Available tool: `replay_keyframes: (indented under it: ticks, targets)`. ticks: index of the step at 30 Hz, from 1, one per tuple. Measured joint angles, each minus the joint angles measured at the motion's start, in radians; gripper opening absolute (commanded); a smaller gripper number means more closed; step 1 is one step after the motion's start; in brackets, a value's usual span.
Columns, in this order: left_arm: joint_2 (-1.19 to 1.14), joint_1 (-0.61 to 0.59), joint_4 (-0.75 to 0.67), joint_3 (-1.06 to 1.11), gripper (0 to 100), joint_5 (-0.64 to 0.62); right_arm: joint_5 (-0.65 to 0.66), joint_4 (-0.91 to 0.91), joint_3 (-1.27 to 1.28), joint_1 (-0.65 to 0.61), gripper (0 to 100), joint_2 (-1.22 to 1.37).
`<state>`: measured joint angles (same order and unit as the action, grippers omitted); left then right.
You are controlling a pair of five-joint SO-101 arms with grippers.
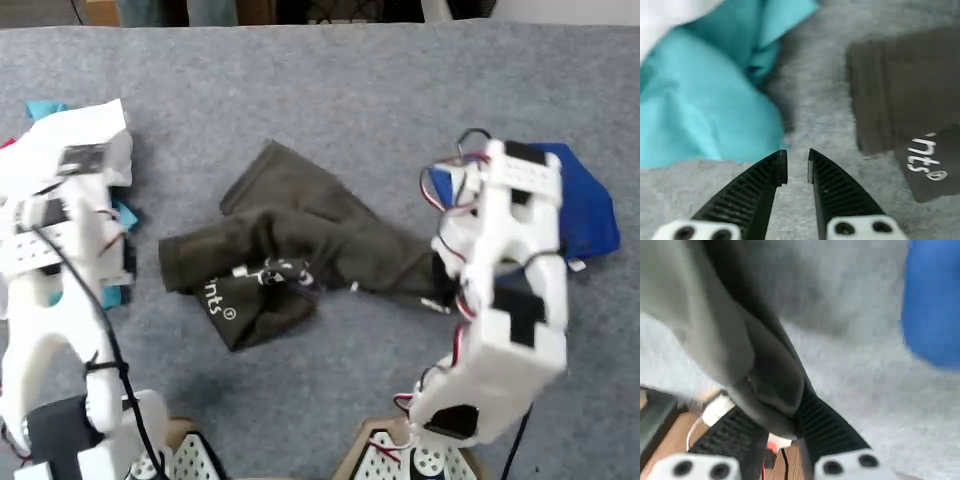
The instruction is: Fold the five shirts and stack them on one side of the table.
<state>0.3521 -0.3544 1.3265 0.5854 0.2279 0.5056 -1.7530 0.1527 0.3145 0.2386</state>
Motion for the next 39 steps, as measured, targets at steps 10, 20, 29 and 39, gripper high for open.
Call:
replay_keyframes:
  ticks: [10,20,29,39]
  targets:
    - [0.0,0.218,0.0,0.0,10,0.002,0.285,0.0,0.493,0.175,4.4,-0.287]
    - [0.0,0.249,0.0,0.0,10,0.002,0.411,0.014,0.42,0.219,26.0,-0.304]
    - [-0.041,0.249,-0.206,0.124,10,-0.115,0.41,0.003,0.301,0.16,13.9,-0.304]
    - [-0.308,0.25,-0.405,0.123,10,-0.322,0.407,0.003,0.187,0.15,32.3,-0.304]
